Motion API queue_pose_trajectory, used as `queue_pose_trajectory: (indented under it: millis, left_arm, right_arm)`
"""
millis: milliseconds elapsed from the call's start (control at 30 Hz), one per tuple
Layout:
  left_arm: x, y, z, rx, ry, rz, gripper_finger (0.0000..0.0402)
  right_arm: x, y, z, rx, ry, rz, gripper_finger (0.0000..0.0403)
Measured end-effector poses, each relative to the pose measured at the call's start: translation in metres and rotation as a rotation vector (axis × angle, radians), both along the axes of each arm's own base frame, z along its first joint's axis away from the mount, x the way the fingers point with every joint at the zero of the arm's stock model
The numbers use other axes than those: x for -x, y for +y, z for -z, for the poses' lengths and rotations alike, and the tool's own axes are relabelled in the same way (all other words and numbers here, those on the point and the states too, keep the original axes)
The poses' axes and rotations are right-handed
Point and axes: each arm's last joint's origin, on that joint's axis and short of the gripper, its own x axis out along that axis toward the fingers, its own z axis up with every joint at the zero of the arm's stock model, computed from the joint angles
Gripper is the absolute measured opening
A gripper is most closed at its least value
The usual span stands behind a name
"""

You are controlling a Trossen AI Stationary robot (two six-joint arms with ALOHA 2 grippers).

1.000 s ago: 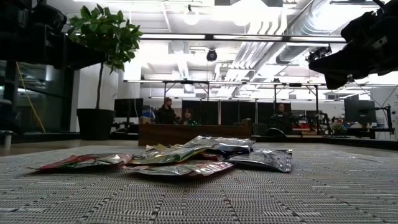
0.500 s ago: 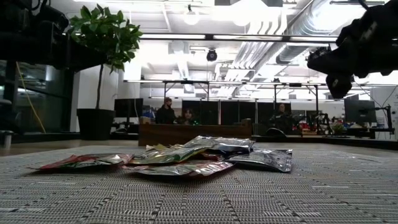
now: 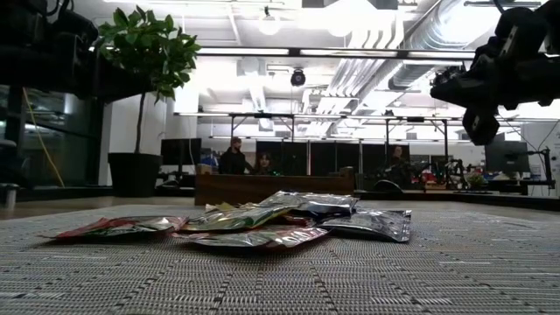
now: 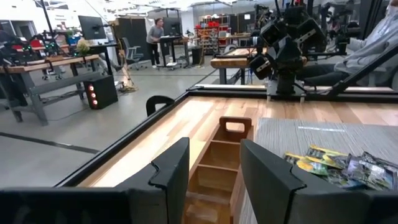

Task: Pick & Place Tea
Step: Put the violet tea bag into the right section of the wooden organizer

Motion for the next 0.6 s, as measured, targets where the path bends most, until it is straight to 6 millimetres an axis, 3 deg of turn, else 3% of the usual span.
queue_pose_trajectory:
  millis: [133, 333, 467, 600]
  left_arm:
    - [-0.002, 0.0, 0.002, 0.0, 0.028, 0.004, 0.014]
    - [-0.005, 0.0, 0.006, 0.058, 0.052, 0.004, 0.014]
    - [-0.006, 0.0, 0.008, 0.13, 0.046, 0.001, 0.014]
    - [-0.006, 0.0, 0.008, 0.184, 0.031, -0.001, 0.014]
  right_arm:
    - [-0.001, 0.0, -0.019, -0.042, -0.01, -0.016, 0.0013]
    - [-0.01, 0.001, -0.054, -0.132, 0.144, -0.029, 0.0012]
    - [-0.029, 0.001, -0.074, -0.166, 0.338, -0.071, 0.0012]
    - [-0.061, 0.002, -0.091, -0.107, 0.473, -0.196, 0.0012]
